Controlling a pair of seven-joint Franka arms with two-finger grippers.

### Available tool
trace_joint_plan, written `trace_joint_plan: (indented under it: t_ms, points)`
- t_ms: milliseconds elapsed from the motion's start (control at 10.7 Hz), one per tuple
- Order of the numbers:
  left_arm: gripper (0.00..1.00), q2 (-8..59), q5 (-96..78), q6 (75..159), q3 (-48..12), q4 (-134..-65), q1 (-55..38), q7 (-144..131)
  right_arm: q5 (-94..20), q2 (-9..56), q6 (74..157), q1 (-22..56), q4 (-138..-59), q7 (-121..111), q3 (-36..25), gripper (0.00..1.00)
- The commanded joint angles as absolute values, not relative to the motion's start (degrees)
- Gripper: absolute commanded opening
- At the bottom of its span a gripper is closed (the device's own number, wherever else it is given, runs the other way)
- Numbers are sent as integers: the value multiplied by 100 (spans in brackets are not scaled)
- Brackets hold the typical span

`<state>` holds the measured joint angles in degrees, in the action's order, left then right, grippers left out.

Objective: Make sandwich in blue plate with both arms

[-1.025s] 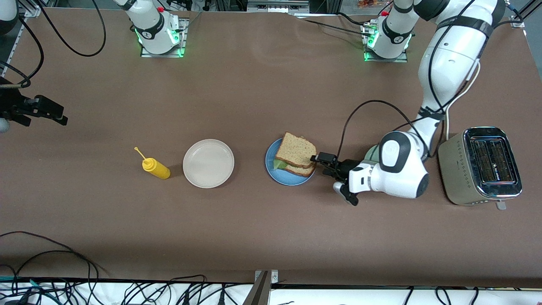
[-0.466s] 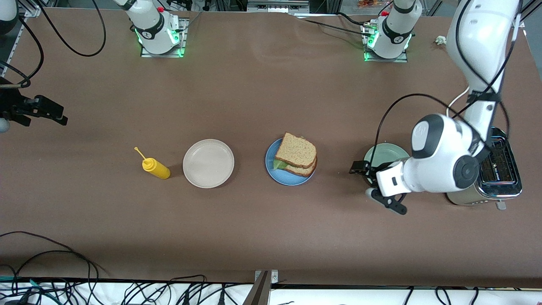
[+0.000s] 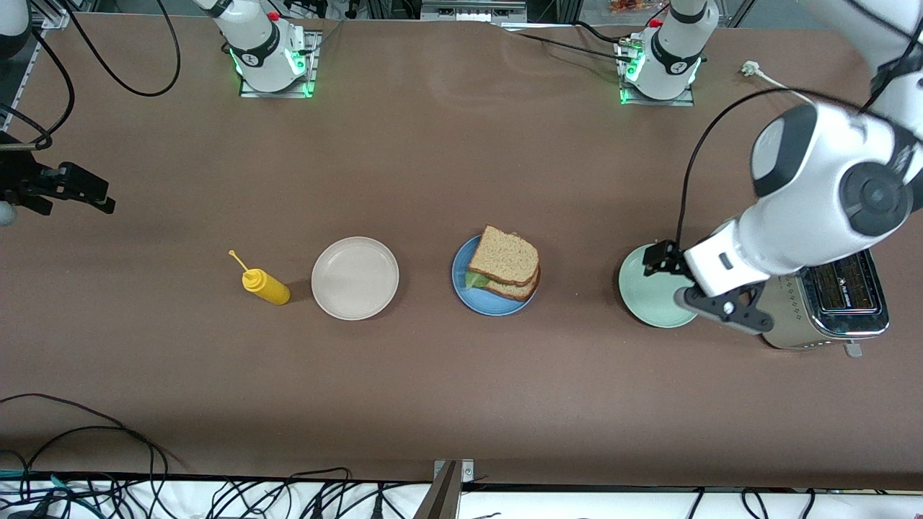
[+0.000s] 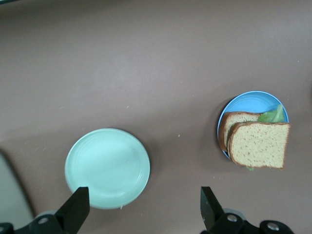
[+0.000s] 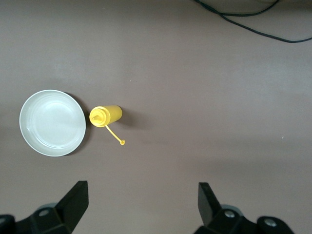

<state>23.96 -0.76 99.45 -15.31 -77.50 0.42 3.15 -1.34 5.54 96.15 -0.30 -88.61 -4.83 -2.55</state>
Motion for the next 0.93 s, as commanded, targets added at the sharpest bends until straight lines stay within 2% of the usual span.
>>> trace_joint_plan:
  t_ms: [0,186,466,839]
  points:
    - [100,1146,97,9730,-1179,-8453,9,53,-149,571,9571,-53,-8771,-510,-246,100]
    - [100,435,105,9729,-810,-9066,-105,88,-149,571,9571,-53,-8771,-510,-246,100]
    - [100,-262,88,9397,-817,-9719,-44,36,-149,563,9563,-53,-8771,-510,-246,100]
    - [100,-545,123,9246,-818,-9686,-106,-44,-149,571,9571,-44,-8771,-615,-246,100]
